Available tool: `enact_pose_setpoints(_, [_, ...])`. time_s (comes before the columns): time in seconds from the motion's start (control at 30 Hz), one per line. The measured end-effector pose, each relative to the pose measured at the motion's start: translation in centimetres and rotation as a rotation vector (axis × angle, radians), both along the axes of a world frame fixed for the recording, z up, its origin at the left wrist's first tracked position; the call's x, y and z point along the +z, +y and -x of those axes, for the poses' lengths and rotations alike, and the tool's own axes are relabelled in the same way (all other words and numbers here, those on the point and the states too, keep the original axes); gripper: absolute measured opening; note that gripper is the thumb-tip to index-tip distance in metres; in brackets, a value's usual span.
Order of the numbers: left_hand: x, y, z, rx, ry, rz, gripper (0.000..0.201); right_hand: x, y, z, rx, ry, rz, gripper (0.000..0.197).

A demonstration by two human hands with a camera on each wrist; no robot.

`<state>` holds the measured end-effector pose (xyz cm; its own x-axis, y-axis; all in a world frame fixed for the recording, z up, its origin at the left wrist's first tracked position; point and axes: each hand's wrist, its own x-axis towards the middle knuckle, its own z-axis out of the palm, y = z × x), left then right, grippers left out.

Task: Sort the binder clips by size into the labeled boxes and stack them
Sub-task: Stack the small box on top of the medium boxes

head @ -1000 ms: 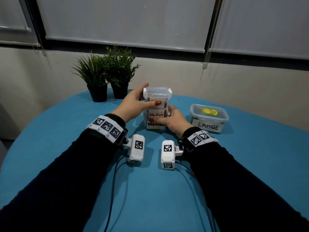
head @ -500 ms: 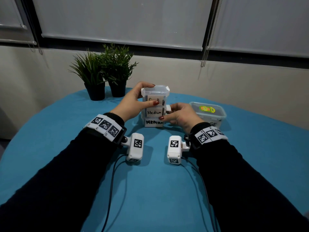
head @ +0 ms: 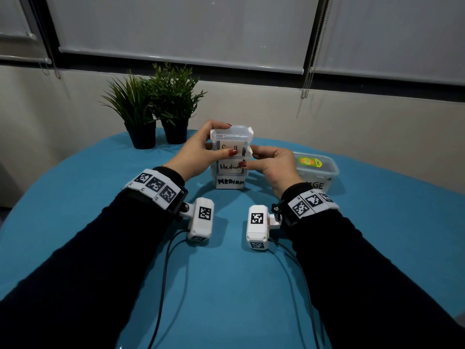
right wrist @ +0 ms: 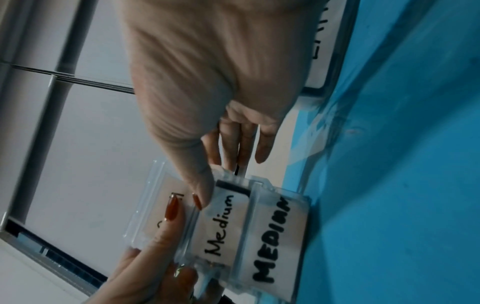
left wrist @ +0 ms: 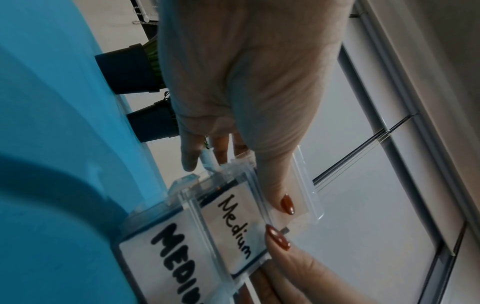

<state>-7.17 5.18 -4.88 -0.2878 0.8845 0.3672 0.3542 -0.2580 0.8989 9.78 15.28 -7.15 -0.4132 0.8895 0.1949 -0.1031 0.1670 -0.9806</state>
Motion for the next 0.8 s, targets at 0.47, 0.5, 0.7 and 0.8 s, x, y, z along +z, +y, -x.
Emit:
enact_pose_setpoints(0.47, [-1.1,0.0,0.3,0.052,0.003,0.022,0.094,-1.8,-1.4,1.9,0.164,0.011,-0.023,0.079])
enact_pose_setpoints(0.5, [-1.3,0.1,0.5,0.138,-0.010,0.061,0.107,-1.8,-1.5,2.0,0.160,0.000,-0.038,0.070])
enact_pose_setpoints(0.7, [-1.8,-0.3,-0.9,0.340,-0.172,0.371,0.082,-2.0,-1.5,2.0,0.161,0.009,-0.058,0.048])
enact_pose_setpoints(0.8, [-2.1,0.0,-1.6,0.262,-0.232,0.239,0.040,-1.9,-1.7,1.9,0.180,0.013,-0.057,0.042])
